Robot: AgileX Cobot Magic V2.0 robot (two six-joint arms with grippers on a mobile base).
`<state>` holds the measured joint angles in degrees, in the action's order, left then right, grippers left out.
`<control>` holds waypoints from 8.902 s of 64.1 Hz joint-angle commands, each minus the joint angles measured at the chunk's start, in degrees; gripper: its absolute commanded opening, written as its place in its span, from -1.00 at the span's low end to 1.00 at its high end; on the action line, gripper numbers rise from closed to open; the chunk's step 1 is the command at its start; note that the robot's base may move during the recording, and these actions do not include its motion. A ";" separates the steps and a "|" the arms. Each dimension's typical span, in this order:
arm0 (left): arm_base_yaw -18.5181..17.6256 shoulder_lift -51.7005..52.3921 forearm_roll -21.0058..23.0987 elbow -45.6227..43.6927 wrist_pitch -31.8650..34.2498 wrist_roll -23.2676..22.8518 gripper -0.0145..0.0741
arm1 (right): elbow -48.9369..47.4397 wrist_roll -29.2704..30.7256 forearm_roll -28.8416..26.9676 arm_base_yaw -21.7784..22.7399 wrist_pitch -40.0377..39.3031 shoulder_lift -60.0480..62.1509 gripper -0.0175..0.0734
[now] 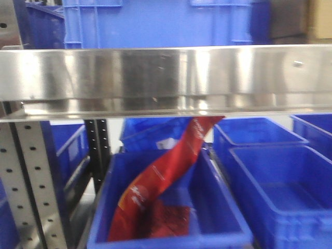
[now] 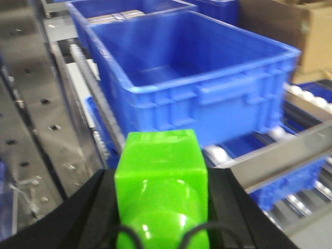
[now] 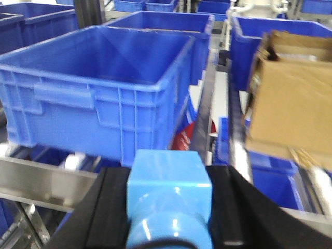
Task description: Grab block from conveyor and place in blue bin
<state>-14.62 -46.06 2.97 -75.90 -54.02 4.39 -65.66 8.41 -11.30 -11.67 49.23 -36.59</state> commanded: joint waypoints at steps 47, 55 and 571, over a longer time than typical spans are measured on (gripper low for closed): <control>-0.39 0.13 0.28 -0.26 1.16 -0.32 -0.92 | -0.44 0.27 0.24 0.03 -0.78 0.15 -0.97; -0.39 0.13 0.28 -0.26 1.16 -0.32 -0.92 | -0.44 0.27 0.24 0.03 -0.78 0.15 -0.97; 14.96 46.06 1.95 75.90 53.59 0.06 -0.92 | 65.66 -4.31 5.59 11.00 -47.39 36.59 -0.97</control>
<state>0.14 -0.27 5.07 0.11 -1.32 4.47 -0.26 3.59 -6.02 -0.92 5.83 -0.28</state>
